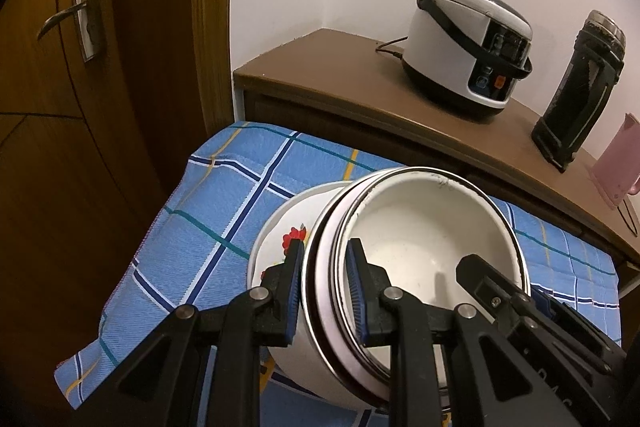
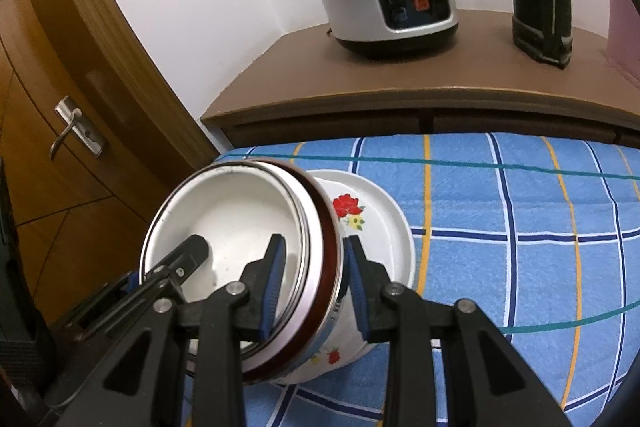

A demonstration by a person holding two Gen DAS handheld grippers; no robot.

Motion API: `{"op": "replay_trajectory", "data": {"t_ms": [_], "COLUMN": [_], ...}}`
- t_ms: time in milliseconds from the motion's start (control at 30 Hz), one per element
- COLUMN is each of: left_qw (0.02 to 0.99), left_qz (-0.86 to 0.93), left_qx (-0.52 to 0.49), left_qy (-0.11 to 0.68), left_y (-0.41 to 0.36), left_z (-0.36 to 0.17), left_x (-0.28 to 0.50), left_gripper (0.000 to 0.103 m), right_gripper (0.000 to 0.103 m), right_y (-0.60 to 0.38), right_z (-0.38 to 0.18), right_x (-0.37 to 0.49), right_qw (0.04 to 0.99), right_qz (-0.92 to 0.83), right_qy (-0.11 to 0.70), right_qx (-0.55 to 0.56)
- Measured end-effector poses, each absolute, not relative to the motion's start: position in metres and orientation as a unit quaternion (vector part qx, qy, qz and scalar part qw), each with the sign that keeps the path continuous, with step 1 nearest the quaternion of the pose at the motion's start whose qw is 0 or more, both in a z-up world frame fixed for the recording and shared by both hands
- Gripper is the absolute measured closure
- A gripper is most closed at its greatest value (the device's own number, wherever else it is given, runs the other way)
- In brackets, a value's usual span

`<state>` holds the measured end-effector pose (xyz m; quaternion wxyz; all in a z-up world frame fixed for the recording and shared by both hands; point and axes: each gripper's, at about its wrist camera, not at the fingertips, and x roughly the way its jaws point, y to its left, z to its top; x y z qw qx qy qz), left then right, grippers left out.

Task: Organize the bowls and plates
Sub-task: 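Lower the nested bowls onto the red-rose plate stack with both grippers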

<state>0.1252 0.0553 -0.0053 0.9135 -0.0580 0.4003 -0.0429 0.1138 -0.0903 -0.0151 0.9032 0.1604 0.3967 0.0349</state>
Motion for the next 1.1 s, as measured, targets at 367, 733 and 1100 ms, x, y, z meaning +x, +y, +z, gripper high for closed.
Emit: {"op": "replay_trajectory", "data": {"t_ms": [367,733,1100], "left_qw": [0.909,0.908,0.902], "left_qz": [-0.041,-0.038,-0.035], "left_qx": [-0.060,-0.061,-0.067], "left_qy": [0.410,0.414,0.425], "left_y": [0.053,0.053,0.054], "left_z": [-0.015,-0.017,-0.024], "left_x": [0.132,0.134,0.140], "left_gripper": [0.079,0.079,0.079], "right_gripper": [0.072,0.073,0.073], "right_y": [-0.089,-0.088,-0.087], "right_z": [-0.022,-0.025,-0.030], "right_x": [0.123,0.127,0.135], "right_qw": [0.898,0.896,0.891], "right_qz": [0.032,0.033,0.032], "right_qy": [0.408,0.412,0.423], "right_qx": [0.162,0.163,0.160]}}
